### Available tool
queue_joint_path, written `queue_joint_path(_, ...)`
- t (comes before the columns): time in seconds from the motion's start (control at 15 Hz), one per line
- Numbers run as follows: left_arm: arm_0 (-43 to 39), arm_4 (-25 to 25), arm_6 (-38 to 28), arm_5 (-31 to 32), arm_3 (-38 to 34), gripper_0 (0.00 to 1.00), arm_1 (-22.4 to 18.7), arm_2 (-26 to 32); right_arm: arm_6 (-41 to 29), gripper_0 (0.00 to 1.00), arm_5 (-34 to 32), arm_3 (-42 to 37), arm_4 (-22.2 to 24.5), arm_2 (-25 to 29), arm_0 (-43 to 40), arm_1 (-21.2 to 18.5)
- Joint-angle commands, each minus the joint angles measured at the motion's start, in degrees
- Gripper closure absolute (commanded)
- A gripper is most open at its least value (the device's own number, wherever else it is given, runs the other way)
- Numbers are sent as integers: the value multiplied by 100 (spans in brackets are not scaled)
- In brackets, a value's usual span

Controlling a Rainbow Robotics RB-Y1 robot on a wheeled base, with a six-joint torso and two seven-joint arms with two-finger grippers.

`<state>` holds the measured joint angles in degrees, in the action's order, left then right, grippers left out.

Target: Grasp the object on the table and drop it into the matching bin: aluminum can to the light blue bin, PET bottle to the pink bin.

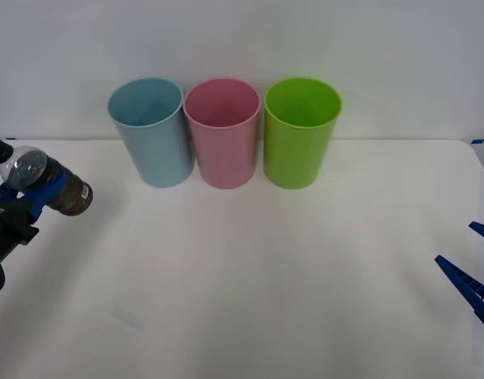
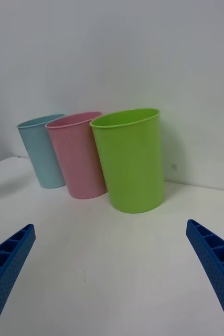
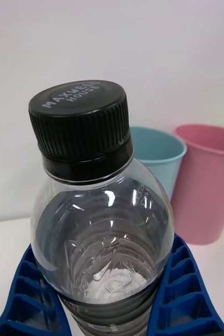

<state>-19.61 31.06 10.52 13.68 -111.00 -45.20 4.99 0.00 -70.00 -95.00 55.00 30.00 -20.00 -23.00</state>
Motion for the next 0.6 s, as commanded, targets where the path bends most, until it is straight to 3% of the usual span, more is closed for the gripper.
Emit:
queue_joint_path(0.07, -166, -355, -6, -296, -669, 100, -59, 28, 0, 0, 0, 0, 0, 0, 0, 0)
queue_joint_path(0.4, -122, -821, -50, -1210, -1785, 100, -455, -174, 0, 0, 0, 0, 0, 0, 0, 0)
queue_joint_path(0.6, 361, -1119, -23, -1623, -1996, 100, -727, -508, 0, 0, 0, 0, 0, 0, 0, 0)
